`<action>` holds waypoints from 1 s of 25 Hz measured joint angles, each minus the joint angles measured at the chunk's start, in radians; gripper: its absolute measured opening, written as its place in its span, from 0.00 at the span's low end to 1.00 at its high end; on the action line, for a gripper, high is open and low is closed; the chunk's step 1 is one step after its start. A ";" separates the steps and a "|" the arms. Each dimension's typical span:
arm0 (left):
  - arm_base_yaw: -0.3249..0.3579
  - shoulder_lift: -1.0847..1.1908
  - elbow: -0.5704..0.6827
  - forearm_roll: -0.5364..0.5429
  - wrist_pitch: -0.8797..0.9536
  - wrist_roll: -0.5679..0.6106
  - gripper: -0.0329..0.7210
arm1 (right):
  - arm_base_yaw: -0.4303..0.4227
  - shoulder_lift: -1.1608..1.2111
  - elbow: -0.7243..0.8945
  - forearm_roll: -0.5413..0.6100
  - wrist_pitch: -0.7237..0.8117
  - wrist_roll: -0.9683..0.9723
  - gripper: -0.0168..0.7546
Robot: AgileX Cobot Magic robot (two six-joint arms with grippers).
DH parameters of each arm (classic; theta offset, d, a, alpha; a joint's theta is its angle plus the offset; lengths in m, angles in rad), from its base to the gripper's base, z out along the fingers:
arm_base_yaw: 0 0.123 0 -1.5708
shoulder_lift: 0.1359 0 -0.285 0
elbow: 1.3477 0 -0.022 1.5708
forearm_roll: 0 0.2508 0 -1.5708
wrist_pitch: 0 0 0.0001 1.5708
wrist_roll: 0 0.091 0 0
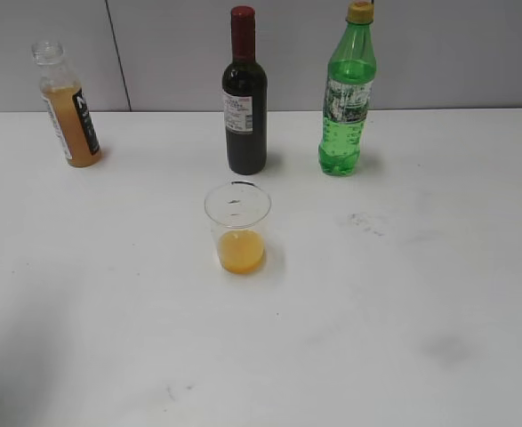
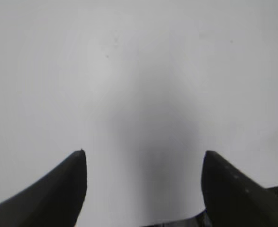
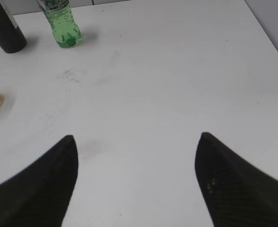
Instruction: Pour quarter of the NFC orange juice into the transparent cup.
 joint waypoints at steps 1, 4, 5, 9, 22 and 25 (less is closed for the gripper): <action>0.000 -0.044 0.008 0.000 0.017 -0.005 0.80 | 0.000 0.000 0.000 0.000 0.000 0.000 0.79; 0.000 -0.174 0.061 0.000 0.040 -0.031 0.80 | 0.000 0.000 0.000 0.000 0.000 0.000 0.79; 0.000 -0.222 0.088 0.000 0.040 -0.046 0.80 | 0.000 0.000 0.000 0.000 0.000 0.000 0.79; 0.000 -0.408 0.205 0.000 0.035 -0.071 0.80 | 0.000 0.000 0.000 0.000 0.000 0.000 0.79; 0.000 -0.856 0.471 0.014 -0.153 -0.075 0.80 | 0.000 0.000 0.000 0.000 0.000 0.000 0.79; 0.001 -0.903 0.503 0.019 -0.199 -0.075 0.80 | 0.000 0.000 0.000 0.000 0.000 0.000 0.79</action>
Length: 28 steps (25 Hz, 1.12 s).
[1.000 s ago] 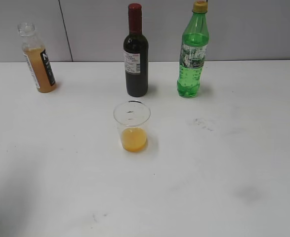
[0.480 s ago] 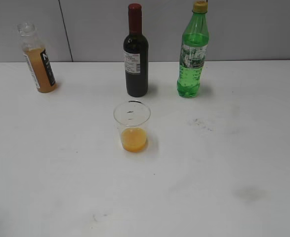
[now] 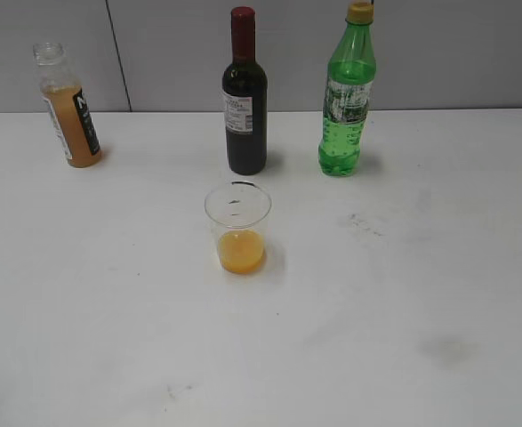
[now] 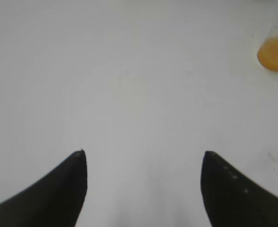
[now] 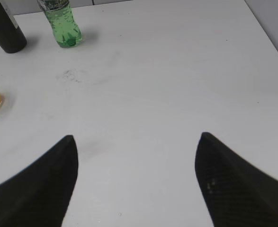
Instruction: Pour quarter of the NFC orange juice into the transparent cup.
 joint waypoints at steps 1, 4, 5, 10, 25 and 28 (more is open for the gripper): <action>0.002 -0.018 0.007 0.000 -0.021 0.000 0.80 | 0.000 0.000 0.000 0.000 0.000 0.000 0.79; 0.018 -0.080 0.041 0.000 -0.113 0.000 0.80 | 0.000 0.000 0.000 0.000 0.000 0.000 0.79; 0.025 -0.103 0.052 0.000 -0.136 0.000 0.80 | 0.000 0.000 0.000 0.000 0.000 0.000 0.79; 0.101 -0.187 0.066 0.000 -0.170 0.000 0.80 | 0.000 0.000 0.000 0.000 0.000 0.000 0.79; 0.186 -0.264 -0.007 -0.042 0.183 0.053 0.80 | 0.000 0.000 0.000 0.001 0.000 0.000 0.79; 0.182 -0.334 -0.006 -0.034 0.181 0.054 0.80 | 0.000 0.000 0.000 0.001 0.000 0.000 0.79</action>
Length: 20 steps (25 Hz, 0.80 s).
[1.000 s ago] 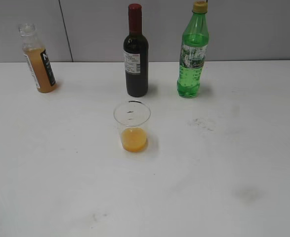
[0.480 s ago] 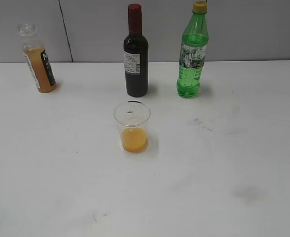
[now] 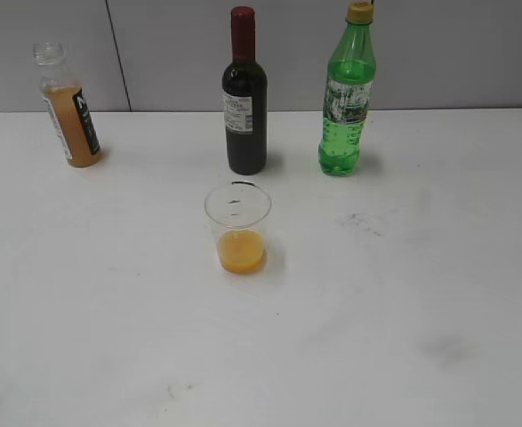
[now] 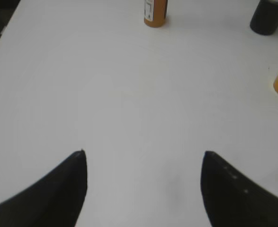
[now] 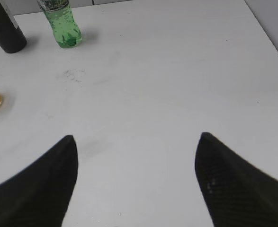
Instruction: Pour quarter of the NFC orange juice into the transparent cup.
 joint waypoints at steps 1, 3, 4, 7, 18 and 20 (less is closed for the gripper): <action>0.000 -0.023 0.005 0.003 -0.004 0.000 0.80 | 0.000 0.000 0.000 0.000 0.001 0.000 0.79; 0.000 -0.034 0.015 0.006 -0.024 0.001 0.80 | 0.000 0.000 0.000 0.001 0.001 0.000 0.79; -0.001 -0.034 0.022 0.006 -0.031 0.001 0.80 | 0.000 0.000 0.000 0.001 0.001 0.000 0.79; -0.018 -0.037 0.025 0.006 -0.041 0.001 0.80 | 0.000 0.000 0.000 0.001 0.001 0.000 0.79; -0.090 -0.042 0.025 0.006 -0.044 0.001 0.80 | 0.000 0.000 0.000 0.001 0.001 0.000 0.79; -0.090 -0.042 0.025 0.006 -0.044 0.001 0.80 | 0.000 0.000 0.000 0.001 0.001 0.000 0.79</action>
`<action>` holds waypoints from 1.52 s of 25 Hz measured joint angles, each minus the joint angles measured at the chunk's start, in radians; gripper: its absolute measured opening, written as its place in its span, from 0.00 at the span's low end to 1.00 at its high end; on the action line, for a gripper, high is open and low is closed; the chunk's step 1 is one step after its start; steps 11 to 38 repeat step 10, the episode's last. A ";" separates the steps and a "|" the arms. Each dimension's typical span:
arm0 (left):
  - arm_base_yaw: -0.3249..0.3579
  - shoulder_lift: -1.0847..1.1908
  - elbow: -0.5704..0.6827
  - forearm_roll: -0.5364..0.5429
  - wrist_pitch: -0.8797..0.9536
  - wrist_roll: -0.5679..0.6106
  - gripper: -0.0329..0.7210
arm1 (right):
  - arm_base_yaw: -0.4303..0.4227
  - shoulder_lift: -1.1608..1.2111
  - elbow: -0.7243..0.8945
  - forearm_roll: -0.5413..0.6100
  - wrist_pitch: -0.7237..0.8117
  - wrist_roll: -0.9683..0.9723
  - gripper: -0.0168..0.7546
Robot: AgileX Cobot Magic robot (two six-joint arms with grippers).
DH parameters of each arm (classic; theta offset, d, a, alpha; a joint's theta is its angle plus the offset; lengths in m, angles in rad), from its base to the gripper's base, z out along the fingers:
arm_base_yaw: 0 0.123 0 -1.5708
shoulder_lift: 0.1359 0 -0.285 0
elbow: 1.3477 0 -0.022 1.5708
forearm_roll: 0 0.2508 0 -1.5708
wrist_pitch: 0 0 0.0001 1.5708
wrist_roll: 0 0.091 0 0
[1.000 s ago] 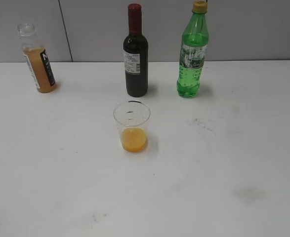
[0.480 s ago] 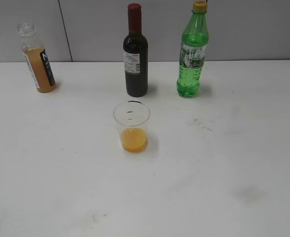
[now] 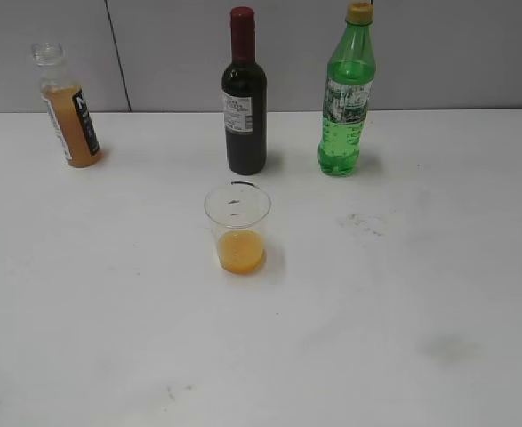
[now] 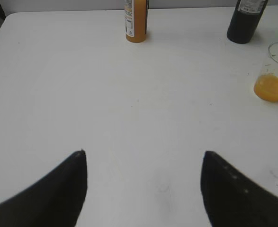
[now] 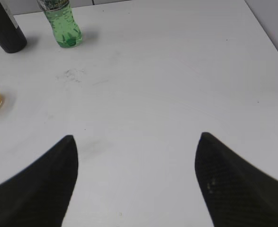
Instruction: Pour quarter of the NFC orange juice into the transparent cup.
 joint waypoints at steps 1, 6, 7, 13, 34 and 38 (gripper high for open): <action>0.000 0.000 0.000 0.000 0.000 0.000 0.80 | 0.000 0.000 0.000 0.000 0.000 0.000 0.79; 0.000 0.000 0.000 0.000 0.000 0.000 0.80 | 0.000 0.000 0.000 0.000 0.000 0.000 0.79; 0.000 0.000 0.000 0.000 0.000 0.000 0.80 | 0.000 0.000 0.000 0.000 0.000 0.000 0.79; 0.000 0.000 0.000 0.000 0.000 0.000 0.80 | 0.000 0.000 0.000 0.000 0.000 0.000 0.79; 0.000 0.000 0.000 0.000 0.000 0.000 0.80 | 0.000 0.000 0.000 0.000 0.000 0.000 0.79; 0.000 0.000 0.000 0.000 0.000 0.000 0.80 | 0.000 0.000 0.000 0.000 0.000 0.000 0.79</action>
